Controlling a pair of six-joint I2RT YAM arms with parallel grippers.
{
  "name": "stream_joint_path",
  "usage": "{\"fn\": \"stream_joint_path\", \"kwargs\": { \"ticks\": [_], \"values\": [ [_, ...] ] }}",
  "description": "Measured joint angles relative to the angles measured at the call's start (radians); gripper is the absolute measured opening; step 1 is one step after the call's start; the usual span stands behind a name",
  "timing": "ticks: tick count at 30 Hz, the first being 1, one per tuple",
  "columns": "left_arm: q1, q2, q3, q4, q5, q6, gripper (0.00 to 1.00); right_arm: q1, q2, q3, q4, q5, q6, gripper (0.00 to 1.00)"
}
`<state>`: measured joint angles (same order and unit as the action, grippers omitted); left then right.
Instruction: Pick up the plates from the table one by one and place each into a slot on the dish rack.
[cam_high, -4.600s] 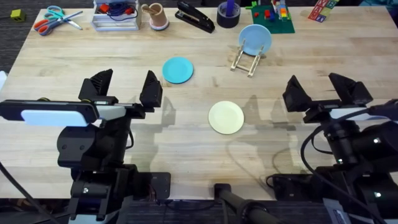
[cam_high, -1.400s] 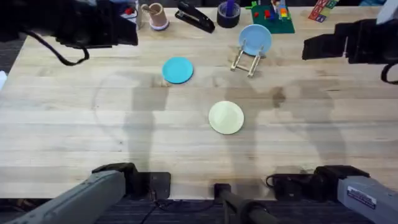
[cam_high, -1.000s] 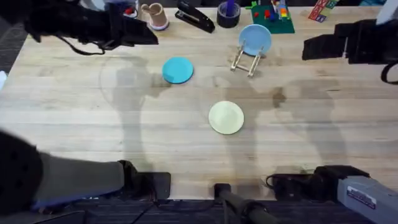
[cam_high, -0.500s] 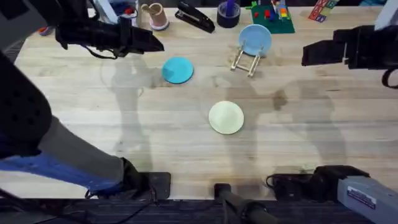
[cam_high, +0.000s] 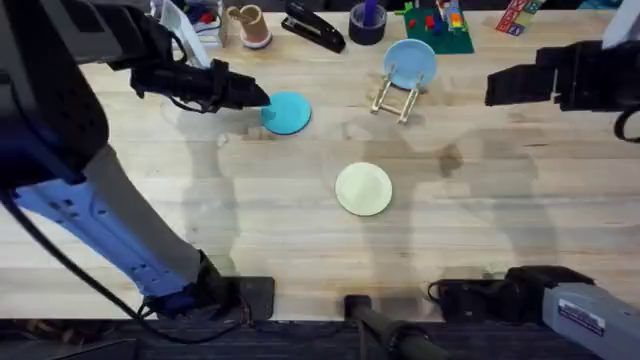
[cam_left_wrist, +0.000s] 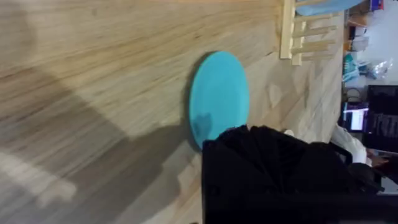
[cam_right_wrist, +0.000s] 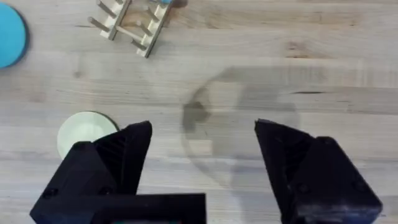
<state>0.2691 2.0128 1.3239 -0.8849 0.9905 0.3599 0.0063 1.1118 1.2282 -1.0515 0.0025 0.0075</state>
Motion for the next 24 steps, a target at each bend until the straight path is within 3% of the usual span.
{"fn": "stream_joint_path", "kwargs": {
  "ticks": [9,24],
  "values": [
    [0.000,0.097,0.000,0.029,0.001,0.000,0.041,0.000,0.000,0.000,0.000,0.000,0.000,0.995],
    [-0.002,0.103,0.010,0.062,-0.048,-0.019,0.041,0.000,0.000,0.000,0.000,0.000,0.034,0.995]
  ]
}}
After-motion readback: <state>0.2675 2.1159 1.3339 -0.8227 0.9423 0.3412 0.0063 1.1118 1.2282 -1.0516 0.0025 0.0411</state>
